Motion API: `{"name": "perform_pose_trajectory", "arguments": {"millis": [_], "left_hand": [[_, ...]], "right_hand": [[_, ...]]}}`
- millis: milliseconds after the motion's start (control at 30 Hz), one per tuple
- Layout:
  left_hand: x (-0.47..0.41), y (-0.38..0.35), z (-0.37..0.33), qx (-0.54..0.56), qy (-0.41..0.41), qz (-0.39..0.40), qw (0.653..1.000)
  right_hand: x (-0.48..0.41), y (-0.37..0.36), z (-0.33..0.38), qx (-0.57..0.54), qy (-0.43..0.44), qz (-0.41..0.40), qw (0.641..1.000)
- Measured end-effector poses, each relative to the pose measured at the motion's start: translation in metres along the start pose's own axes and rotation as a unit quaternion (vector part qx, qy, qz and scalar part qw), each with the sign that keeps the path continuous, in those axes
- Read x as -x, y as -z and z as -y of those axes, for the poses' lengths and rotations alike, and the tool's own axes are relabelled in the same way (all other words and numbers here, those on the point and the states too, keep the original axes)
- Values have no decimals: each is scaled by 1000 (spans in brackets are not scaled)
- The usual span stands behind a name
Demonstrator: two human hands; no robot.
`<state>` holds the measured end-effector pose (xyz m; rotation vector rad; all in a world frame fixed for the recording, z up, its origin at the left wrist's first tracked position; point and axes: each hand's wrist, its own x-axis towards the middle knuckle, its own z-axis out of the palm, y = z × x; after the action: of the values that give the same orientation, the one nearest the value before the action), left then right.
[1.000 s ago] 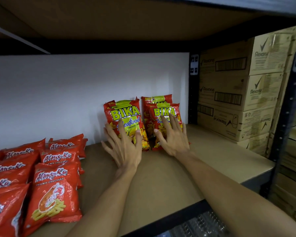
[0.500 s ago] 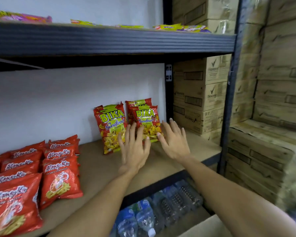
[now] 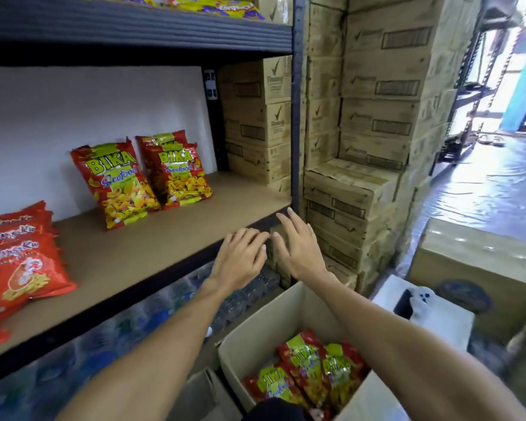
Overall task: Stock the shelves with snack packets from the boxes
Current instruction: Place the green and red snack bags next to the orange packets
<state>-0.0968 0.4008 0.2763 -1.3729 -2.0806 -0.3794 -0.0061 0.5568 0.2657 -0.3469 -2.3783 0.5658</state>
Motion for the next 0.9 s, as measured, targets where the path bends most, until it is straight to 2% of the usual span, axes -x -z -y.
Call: {"name": "perform_pose_trajectory", "arguments": {"millis": [133, 267, 467, 600, 767, 833, 900], "left_hand": [[24, -37, -32, 44, -39, 43, 997], [55, -79, -48, 69, -24, 77, 994], [93, -133, -62, 107, 13, 186, 977], [123, -171, -76, 167, 104, 316, 928], [172, -211, -93, 114, 145, 418, 890], [188, -227, -95, 94, 171, 481, 855], [194, -238, -94, 78, 198, 544, 811]], "right_hand": [[59, -7, -31, 2, -42, 23, 999], [109, -25, -63, -1, -114, 60, 992], [153, -63, -98, 20, -166, 119, 979], [174, -95, -124, 30, -191, 187, 963], [207, -123, -152, 49, -200, 269, 941], [212, -133, -156, 44, -234, 325, 915], [214, -140, -157, 55, -263, 425, 864]]}}
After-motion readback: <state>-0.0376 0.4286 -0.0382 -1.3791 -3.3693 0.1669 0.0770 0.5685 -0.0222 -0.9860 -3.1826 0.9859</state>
